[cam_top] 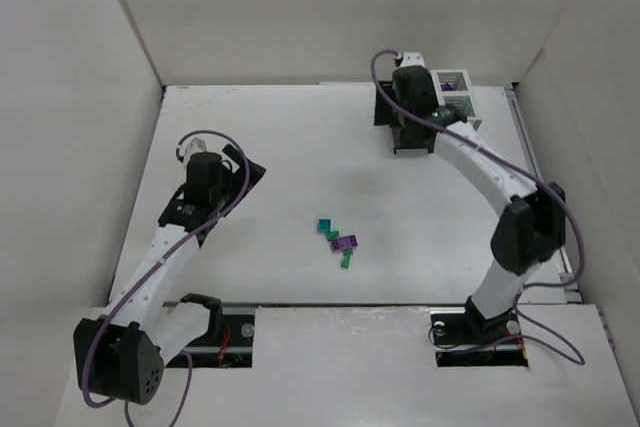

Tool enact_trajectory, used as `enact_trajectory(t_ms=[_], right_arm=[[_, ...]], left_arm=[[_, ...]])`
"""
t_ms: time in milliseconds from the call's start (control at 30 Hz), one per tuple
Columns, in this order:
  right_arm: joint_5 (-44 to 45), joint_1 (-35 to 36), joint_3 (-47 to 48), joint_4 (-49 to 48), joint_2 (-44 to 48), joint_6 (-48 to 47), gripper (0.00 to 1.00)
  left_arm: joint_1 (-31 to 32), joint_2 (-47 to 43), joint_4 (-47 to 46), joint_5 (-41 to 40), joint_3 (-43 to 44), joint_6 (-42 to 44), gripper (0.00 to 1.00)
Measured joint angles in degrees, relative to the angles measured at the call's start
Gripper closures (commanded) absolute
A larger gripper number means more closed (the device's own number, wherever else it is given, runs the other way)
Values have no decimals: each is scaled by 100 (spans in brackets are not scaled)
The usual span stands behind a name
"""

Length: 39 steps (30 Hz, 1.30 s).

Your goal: Sort the legos into containers by color

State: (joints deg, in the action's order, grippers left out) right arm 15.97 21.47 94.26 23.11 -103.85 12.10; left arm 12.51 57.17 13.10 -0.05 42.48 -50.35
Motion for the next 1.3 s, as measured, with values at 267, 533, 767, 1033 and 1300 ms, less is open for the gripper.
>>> enact_trajectory(t_ms=[267,533,767,1033,1300], right_arm=[[-11,2059,-2605,195,2234,1158,32],[-138,4028,-4094,739,2129,2850,32],[122,4540,-4092,728,1460,3694,35],[382,4531,-3991,557,962,4087,37],[761,4531,-3742,544,680,4297,54]], left_arm=[[0,-658,240,321,-656,-83,0],[20,-1464,570,651,-1158,-111,0],[22,-1941,909,713,-1180,-70,0],[22,-2404,1294,708,-1198,-55,0],[22,-2352,1344,710,-1202,-55,0]])
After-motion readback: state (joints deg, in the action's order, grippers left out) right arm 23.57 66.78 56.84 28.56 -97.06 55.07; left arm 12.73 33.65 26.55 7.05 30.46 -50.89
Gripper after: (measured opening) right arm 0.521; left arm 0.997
